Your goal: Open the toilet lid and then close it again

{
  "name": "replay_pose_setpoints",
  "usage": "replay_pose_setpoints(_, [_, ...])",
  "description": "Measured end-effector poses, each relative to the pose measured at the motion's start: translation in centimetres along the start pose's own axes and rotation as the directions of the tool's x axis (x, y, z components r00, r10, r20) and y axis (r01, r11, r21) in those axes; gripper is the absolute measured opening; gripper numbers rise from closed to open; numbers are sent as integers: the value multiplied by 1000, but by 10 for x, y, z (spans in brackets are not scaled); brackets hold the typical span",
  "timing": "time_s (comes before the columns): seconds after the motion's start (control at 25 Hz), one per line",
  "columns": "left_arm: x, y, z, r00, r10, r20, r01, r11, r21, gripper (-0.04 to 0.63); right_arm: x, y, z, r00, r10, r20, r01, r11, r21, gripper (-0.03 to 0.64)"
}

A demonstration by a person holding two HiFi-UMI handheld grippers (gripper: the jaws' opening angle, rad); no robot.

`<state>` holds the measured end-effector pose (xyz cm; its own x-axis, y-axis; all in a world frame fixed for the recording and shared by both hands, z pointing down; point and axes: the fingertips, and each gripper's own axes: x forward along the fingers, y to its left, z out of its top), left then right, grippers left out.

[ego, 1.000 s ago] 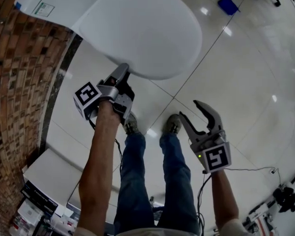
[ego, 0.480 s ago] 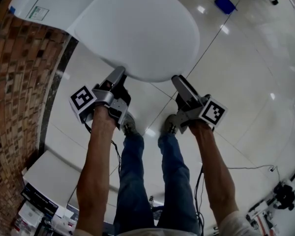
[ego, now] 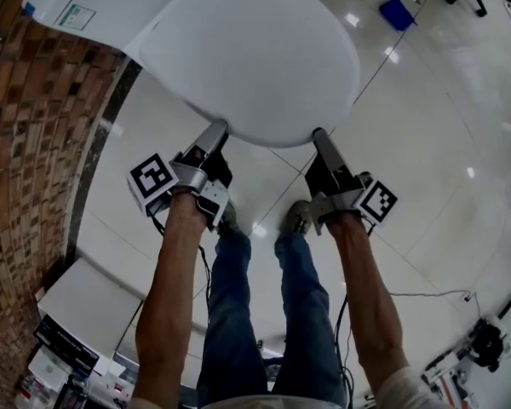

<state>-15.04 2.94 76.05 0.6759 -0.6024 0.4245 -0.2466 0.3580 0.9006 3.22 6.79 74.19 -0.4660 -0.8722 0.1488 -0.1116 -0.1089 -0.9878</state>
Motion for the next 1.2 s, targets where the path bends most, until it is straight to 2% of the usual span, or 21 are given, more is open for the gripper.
replay_pose_setpoints(0.08, [-5,-13,-1,998,-58,-26,60,995,76,158,0,17,-1,1000,11,5,-11,1000,-26,124])
replay_pose_setpoints(0.2, [-22,-45,-6,987,-154,-40,159,970,186,160,2,66,-3,999,53,-8,-53,995,-82,106])
replay_pose_setpoints(0.24, [-33,-53,-6,989,-147,-30,150,960,238,161,5,87,-3,997,70,-20,-72,992,-107,97])
replay_pose_setpoints(0.28, [-48,-58,-4,993,-116,-13,114,940,321,167,9,110,-5,996,85,-36,-89,987,-135,88])
replay_pose_setpoints(0.32, [-65,-66,-1,996,-85,5,74,899,432,167,15,134,-6,994,99,-55,-106,981,-164,77])
replay_pose_setpoints(0.36, [-81,-80,0,997,-76,12,57,837,544,167,22,160,-9,991,110,-74,-122,973,-194,66])
replay_pose_setpoints(0.44, [-110,-121,-4,994,-107,-8,81,695,715,167,45,215,-14,985,126,-115,-152,952,-265,49])
replay_pose_setpoints(0.52, [-136,-161,-2,991,-133,-17,90,560,823,167,85,271,-18,977,142,-161,-189,922,-337,34])
replay_pose_setpoints(0.56, [-149,-179,4,990,-143,-10,82,509,857,167,109,296,-20,972,149,-182,-207,909,-362,28])
replay_pose_setpoints(0.6, [-162,-195,11,988,-152,1,71,468,881,167,133,317,-23,968,152,-199,-219,899,-379,23])
replay_pose_setpoints(0.68, [-188,-219,28,986,-167,27,44,407,913,168,178,351,-31,965,143,-222,-225,886,-405,17])
replay_pose_setpoints(0.72, [-201,-229,38,984,-174,40,31,388,921,167,200,364,-35,964,134,-229,-221,881,-417,15])
replay_pose_setpoints(0.8, [-226,-242,58,981,-185,64,10,374,927,168,239,383,-42,966,114,-231,-207,877,-433,14])
replay_pose_setpoints(1.0, [-272,-253,99,970,-211,122,-31,391,920,167,323,407,-57,970,45,-238,-157,865,-477,14])
replay_pose_setpoints(1.12, [-289,-250,115,970,-201,138,-52,379,924,168,361,411,-63,972,-10,-235,-116,849,-515,15])
replay_pose_setpoints(1.2, [-300,-250,124,967,-204,155,-65,391,918,169,380,411,-67,971,-37,-237,-96,845,-526,17])
